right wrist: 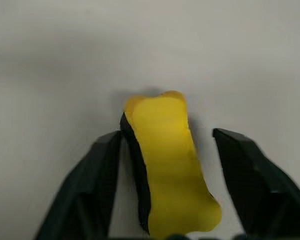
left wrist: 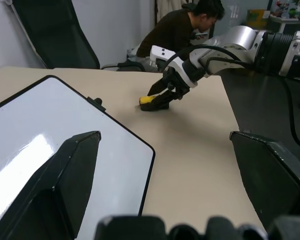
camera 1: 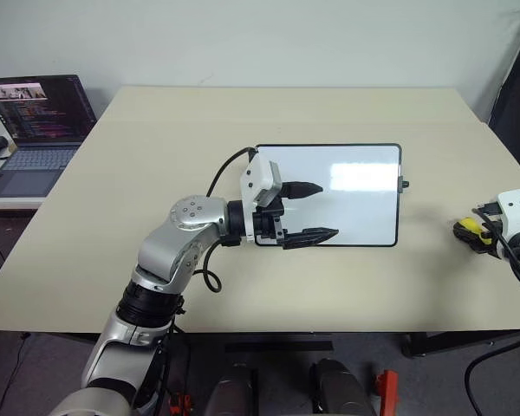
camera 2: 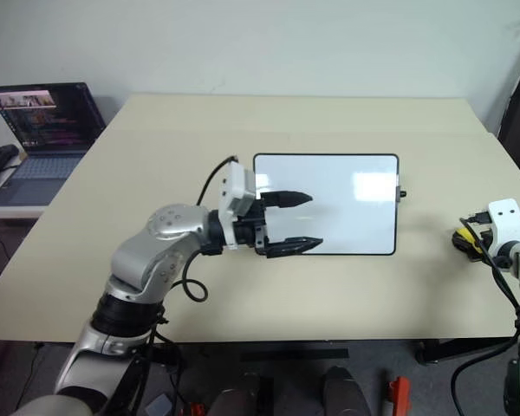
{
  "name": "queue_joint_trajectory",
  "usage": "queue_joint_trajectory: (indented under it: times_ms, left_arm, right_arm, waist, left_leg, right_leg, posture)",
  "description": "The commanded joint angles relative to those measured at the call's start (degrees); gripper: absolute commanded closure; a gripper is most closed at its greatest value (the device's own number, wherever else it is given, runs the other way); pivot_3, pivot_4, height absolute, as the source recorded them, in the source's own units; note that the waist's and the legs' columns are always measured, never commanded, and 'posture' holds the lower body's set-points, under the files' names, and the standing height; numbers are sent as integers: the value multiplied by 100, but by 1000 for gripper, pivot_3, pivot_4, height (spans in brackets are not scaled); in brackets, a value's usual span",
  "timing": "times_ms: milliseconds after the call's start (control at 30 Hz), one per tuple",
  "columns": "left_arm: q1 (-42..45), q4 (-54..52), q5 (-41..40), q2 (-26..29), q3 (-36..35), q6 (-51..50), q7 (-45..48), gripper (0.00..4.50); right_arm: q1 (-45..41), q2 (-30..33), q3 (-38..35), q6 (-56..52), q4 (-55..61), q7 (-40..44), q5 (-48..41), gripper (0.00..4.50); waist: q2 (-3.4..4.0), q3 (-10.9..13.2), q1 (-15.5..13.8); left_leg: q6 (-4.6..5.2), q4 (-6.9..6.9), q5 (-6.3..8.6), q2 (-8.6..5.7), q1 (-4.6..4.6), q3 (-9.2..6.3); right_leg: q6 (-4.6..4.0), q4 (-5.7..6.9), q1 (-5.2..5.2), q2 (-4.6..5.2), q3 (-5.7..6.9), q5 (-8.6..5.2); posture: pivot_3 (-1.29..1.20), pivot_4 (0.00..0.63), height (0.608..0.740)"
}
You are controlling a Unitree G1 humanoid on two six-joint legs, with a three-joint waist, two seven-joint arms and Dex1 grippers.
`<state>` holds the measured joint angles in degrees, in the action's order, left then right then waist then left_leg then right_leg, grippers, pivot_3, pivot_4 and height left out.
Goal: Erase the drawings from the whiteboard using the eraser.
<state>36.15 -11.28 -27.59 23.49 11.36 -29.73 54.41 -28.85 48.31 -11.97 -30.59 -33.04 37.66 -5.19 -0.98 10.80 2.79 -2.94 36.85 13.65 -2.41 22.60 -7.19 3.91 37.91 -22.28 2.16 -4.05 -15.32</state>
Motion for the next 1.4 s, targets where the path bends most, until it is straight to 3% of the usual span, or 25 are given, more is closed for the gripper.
queue_joint_trajectory:
  times_ms: [33,167,267,500,700,967,1400]
  left_arm:
    - [10,-279,-44,78,-214,18,-83,0]
    - [44,-108,32,109,-661,218,-449,0]
    - [28,283,336,150,-1189,549,-1084,0]
    - [235,1624,1219,412,-1968,775,-2674,0]
    - [-155,2018,1621,237,-1953,1368,-3121,0]
    - [-1100,2685,2116,-793,-1819,3036,-3931,0]
    - [-1246,3410,2614,-1508,-1499,4078,-4584,0]
  right_arm:
    - [-124,206,30,175,209,80,42,20]
    - [-147,63,-153,363,823,3,-179,20]
    - [-138,-416,-293,750,1174,-339,-349,20]
    - [-119,-1530,-307,1980,552,-1236,-272,20]
    - [-155,-2001,-471,2571,26,-1358,-567,20]
    - [68,-2542,-617,3213,-119,-1317,-929,20]
    - [396,-3322,-560,3538,354,-2121,-861,20]
  waist:
    - [0,0,0]
    - [1,0,19]
    - [0,0,50]
    - [0,0,24]
    - [0,0,-53]
    - [4,-3,-87]
    - [7,-7,46]
  left_leg:
    - [0,0,0,0,0,0]
    - [0,0,0,1,-1,1]
    - [0,0,0,6,-4,0]
    - [-1,4,-1,4,-5,-8]
    - [-2,1,0,4,14,-20]
    - [-2,1,0,4,7,-17]
    - [-2,-4,0,0,-11,-6]
  right_leg:
    - [0,0,0,0,0,0]
    - [0,1,-1,0,-1,0]
    - [0,3,-1,-2,0,0]
    - [3,8,2,1,2,2]
    - [3,-2,-11,10,9,3]
    - [2,5,-9,5,7,4]
    - [1,18,-4,-6,0,4]
  posture:
    - [0,150,740]
    - [0,150,740]
    - [0,150,740]
    - [0,150,740]
    - [0,150,740]
    - [0,150,740]
    - [0,150,740]
